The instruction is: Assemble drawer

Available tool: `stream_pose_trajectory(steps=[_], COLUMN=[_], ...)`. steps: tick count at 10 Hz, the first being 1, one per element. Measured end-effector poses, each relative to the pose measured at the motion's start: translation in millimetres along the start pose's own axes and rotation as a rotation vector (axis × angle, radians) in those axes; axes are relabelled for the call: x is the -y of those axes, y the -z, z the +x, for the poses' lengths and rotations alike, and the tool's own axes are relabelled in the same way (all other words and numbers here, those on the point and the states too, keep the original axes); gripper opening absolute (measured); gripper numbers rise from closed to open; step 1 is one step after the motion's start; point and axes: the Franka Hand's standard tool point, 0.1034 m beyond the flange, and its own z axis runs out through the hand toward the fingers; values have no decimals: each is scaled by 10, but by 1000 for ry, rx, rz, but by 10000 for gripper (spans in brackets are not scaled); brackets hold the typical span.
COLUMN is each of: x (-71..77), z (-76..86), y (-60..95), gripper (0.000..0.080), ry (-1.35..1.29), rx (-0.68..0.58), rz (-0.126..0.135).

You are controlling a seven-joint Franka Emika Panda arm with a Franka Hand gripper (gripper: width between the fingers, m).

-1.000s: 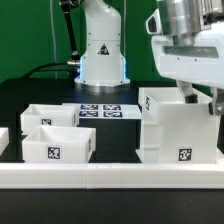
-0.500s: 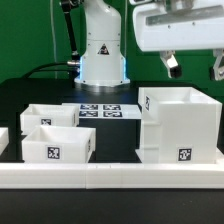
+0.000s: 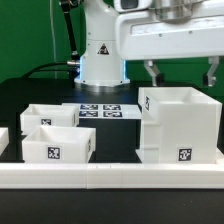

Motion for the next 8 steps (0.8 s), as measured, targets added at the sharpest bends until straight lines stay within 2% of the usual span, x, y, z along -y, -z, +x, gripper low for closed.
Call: stream_pose_trajectory(steps=[2,6,7,8], x=[-150,-147,-244,-446], z=[83,78,98,186], y=[27,16,31,101], gripper=[649,649,649,649], ry=[188,186,313,406], rx=[-7,-5,-2,2], rz=[-25,-23,-33,-42])
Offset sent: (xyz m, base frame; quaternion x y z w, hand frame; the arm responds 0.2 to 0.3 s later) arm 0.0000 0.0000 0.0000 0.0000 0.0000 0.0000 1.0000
